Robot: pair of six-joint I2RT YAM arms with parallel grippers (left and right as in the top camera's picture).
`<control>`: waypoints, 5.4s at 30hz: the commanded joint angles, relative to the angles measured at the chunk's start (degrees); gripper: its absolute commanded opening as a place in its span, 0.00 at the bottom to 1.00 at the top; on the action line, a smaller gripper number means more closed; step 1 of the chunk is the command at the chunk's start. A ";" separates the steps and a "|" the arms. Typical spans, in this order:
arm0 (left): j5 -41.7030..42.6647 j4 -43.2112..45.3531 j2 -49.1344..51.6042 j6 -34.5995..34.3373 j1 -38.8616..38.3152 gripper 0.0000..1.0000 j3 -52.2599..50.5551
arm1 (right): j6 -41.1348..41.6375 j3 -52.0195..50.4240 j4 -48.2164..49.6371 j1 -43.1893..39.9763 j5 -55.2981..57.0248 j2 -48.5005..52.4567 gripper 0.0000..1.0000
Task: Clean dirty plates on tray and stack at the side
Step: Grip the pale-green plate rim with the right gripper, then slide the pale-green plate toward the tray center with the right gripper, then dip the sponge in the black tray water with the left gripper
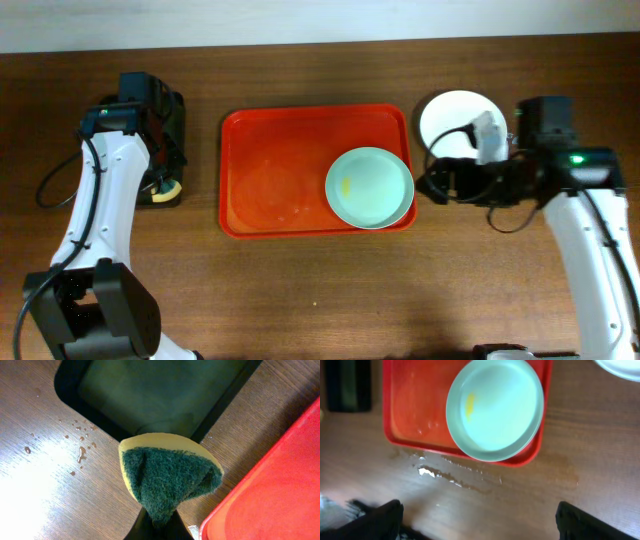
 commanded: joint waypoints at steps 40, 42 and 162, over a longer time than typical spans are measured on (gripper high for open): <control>17.16 5.70 -0.17 9.55 -10.75 0.00 0.17 | 12.66 4.96 12.26 14.05 23.08 33.97 0.91; 17.16 6.01 -0.17 9.55 -10.75 0.00 0.17 | 12.68 4.96 11.85 14.08 23.02 33.97 0.91; 13.53 26.12 15.28 9.97 15.45 0.00 6.84 | 22.56 5.07 32.52 28.50 22.10 41.31 0.07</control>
